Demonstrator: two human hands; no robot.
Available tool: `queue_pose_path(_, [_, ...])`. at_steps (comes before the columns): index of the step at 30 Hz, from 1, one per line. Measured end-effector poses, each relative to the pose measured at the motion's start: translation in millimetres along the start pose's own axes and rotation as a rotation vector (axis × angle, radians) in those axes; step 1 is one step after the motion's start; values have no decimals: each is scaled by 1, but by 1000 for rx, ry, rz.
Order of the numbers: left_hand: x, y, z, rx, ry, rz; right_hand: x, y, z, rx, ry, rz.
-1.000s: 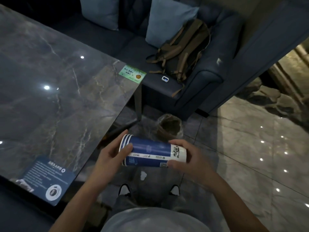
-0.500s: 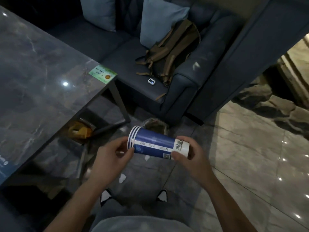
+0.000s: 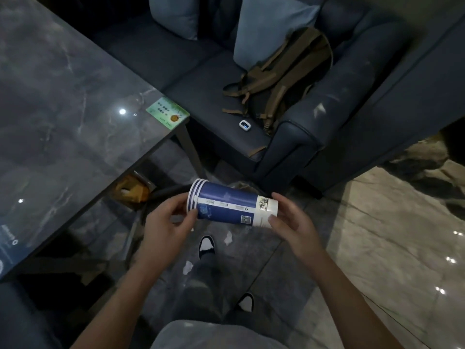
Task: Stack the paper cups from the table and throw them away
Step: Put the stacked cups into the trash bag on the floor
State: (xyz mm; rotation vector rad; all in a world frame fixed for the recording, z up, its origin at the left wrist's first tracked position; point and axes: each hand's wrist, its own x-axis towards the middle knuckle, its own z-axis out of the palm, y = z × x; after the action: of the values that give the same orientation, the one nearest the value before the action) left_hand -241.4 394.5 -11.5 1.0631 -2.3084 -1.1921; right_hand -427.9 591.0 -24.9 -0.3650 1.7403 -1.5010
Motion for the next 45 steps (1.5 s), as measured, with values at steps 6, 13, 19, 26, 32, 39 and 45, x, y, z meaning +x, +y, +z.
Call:
queue_pose_path(6, [60,-36,14,19,-102,-41,50,21,22,4,185,178])
queue_pose_path(13, [111,-67,40,-135,-271,-235,102,59,44,-74,469,309])
queue_pose_path(19, [150,-109,94,-14,-322,-199,153,108,36,-107,462,425])
queue_pose_path(26, [188,-166,184,-10,-253,-371,226,193,15,-176,384,534])
queue_pose_path(32, [203,-208,248,43,-226,-426,274,262,-4,-242,238,620])
queue_pose_path(39, [216,-265,311,130,-323,-344,321,350,1,-222,199,725])
queue_pose_path(45, [232,-299,352,243,-400,-249,352,399,3,-120,203,775])
